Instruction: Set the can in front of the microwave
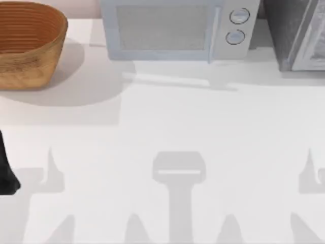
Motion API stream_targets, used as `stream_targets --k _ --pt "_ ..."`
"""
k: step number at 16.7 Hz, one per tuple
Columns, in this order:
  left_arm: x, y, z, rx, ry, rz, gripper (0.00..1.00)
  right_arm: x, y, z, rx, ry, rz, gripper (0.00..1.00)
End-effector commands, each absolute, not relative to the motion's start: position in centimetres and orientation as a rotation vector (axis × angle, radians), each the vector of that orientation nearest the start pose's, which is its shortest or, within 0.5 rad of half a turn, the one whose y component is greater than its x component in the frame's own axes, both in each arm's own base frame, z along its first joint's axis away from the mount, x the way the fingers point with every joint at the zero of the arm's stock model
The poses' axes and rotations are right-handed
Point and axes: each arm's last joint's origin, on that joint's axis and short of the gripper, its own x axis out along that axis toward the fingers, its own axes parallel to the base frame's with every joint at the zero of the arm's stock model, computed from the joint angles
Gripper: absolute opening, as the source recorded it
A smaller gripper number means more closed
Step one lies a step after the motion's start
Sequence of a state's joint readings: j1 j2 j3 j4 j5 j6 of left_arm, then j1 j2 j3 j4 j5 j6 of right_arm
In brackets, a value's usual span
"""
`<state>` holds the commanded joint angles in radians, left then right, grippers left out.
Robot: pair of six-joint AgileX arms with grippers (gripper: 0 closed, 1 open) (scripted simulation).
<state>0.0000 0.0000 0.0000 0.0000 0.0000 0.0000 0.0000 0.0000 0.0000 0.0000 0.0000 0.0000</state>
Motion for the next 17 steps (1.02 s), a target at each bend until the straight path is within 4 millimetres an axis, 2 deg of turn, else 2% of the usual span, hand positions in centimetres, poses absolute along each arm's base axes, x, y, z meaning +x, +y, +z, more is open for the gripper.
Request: stream_targets --k 3,5,10,13,17 --pt "10.6 -0.1 16.2 0.007 0.008 0.000 1.00 10.6 -0.1 16.0 0.000 0.000 0.000 1.00" --pt "10.7 -0.1 17.0 0.046 0.048 0.002 1.00 10.6 -0.1 16.0 0.000 0.000 0.000 1.00" --pt "12.0 0.2 21.1 0.246 0.274 -0.004 1.00 10.6 -0.1 16.0 0.000 0.000 0.000 1.00" --pt "14.3 0.7 24.0 0.402 0.475 -0.034 1.00 10.6 -0.1 16.0 0.000 0.000 0.000 1.00" --pt "19.3 2.3 26.8 0.588 0.781 -0.127 1.00 10.6 -0.1 16.0 0.000 0.000 0.000 1.00"
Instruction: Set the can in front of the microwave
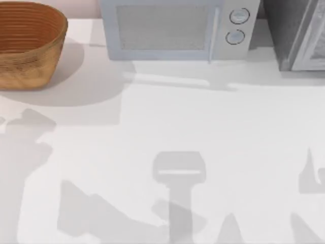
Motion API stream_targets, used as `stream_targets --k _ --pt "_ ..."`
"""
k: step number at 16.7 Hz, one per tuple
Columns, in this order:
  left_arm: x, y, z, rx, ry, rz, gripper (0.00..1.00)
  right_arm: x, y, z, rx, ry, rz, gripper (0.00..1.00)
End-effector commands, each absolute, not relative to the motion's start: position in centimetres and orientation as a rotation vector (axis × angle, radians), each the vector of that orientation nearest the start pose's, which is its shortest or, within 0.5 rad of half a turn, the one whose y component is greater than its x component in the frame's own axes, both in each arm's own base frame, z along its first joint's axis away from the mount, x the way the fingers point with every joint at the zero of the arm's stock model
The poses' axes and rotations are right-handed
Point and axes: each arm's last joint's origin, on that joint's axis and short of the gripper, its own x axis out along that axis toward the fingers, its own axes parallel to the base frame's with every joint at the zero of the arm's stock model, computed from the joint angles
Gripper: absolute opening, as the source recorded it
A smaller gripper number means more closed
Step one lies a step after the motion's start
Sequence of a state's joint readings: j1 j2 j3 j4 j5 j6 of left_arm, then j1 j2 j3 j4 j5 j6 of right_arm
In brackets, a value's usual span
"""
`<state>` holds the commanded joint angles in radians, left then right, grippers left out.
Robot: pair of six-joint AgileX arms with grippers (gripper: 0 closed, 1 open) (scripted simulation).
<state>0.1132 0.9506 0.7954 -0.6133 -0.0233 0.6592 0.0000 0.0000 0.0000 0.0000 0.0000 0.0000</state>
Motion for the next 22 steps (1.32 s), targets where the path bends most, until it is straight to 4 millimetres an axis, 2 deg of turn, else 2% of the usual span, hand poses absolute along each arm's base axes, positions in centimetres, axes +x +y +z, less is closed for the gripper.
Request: stream_targets --k 4,7,10,14,20,22 --pt "25.3 5.6 27.0 0.691 1.085 -0.281 1.00 10.6 -0.1 16.0 0.000 0.000 0.000 1.00" --pt "28.9 8.9 25.5 0.701 1.275 -0.419 1.00 10.6 -0.1 16.0 0.000 0.000 0.000 1.00" --pt "31.2 12.1 23.6 0.670 1.405 -0.543 1.00 10.6 -0.1 16.0 0.000 0.000 0.000 1.00" --pt "32.3 14.6 22.1 0.631 1.477 -0.627 1.00 10.6 -0.1 16.0 0.000 0.000 0.000 1.00" --pt "32.3 14.5 21.9 0.631 1.479 -0.630 1.00 10.6 -0.1 16.0 0.000 0.000 0.000 1.00" --pt "32.4 14.6 21.0 0.629 1.480 -0.630 1.00 10.6 -0.1 16.0 0.000 0.000 0.000 1.00"
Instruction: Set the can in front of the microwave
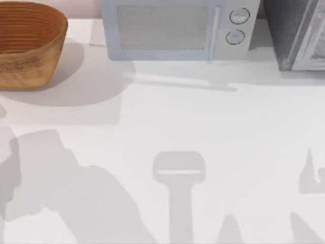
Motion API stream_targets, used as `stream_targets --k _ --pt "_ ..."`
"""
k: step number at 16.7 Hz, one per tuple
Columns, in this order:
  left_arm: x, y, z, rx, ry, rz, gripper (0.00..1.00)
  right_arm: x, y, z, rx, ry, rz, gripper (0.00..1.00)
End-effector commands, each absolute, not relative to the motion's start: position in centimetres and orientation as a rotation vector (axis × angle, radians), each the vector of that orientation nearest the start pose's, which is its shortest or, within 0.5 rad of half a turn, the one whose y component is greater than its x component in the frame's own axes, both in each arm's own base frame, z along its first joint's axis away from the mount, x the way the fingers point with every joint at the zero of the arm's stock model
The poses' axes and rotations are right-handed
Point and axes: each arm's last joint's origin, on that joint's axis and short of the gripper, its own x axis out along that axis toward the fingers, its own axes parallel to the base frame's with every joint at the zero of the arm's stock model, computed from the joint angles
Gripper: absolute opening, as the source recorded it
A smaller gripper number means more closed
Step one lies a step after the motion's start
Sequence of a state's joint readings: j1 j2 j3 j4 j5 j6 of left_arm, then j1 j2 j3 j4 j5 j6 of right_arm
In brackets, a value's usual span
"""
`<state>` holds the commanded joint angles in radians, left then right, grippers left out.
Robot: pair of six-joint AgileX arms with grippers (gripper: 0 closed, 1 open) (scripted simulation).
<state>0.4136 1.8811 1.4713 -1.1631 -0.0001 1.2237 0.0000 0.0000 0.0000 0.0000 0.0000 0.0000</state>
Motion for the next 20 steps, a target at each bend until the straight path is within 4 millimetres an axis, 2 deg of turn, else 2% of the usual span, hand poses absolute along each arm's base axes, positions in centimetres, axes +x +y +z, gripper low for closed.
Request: stream_targets --k 6,11,20 --pt "32.3 14.7 16.4 0.630 1.479 -0.629 1.00 10.6 -0.1 16.0 0.000 0.000 0.000 1.00" --pt "32.3 14.7 16.0 0.629 1.480 -0.630 1.00 10.6 -0.1 16.0 0.000 0.000 0.000 1.00" --pt "32.3 14.7 16.0 0.629 1.480 -0.630 0.32 10.6 -0.1 16.0 0.000 0.000 0.000 1.00"
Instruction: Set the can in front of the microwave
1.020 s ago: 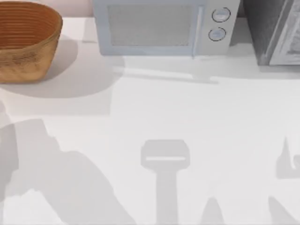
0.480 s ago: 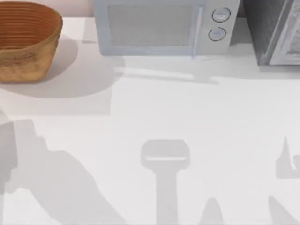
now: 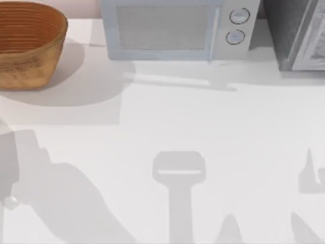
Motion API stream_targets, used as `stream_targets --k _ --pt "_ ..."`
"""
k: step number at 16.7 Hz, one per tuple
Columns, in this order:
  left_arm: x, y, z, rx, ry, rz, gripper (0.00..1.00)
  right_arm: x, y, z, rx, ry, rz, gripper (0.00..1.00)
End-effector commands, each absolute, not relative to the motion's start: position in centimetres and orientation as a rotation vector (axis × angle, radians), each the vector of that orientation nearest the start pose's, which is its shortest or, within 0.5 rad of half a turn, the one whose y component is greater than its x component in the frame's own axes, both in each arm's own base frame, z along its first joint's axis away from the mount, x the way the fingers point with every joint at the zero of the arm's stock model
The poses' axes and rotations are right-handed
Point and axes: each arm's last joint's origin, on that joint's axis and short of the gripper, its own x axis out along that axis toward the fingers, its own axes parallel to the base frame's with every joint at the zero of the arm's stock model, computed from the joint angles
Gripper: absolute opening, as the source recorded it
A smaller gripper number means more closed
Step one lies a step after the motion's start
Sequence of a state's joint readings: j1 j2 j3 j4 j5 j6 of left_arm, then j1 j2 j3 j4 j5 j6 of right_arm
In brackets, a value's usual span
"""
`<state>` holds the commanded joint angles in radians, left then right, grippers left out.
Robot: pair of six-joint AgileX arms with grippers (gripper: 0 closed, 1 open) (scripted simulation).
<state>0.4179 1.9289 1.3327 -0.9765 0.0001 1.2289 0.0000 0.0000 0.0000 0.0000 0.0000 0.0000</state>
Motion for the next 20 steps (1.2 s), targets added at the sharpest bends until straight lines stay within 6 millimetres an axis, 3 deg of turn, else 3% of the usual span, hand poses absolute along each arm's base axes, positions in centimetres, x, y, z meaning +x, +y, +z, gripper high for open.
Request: stream_targets --k 4,5,14,20 --pt "32.3 14.7 16.0 0.629 1.480 -0.630 0.02 10.6 -0.1 16.0 0.000 0.000 0.000 1.00" --pt "32.3 14.7 16.0 0.629 1.480 -0.630 0.00 10.6 -0.1 16.0 0.000 0.000 0.000 1.00" --pt "32.3 14.6 16.2 0.633 1.477 -0.631 0.00 10.6 -0.1 16.0 0.000 0.000 0.000 1.00" --pt "32.3 14.6 19.9 0.632 1.478 -0.633 0.00 10.6 -0.1 16.0 0.000 0.000 0.000 1.00"
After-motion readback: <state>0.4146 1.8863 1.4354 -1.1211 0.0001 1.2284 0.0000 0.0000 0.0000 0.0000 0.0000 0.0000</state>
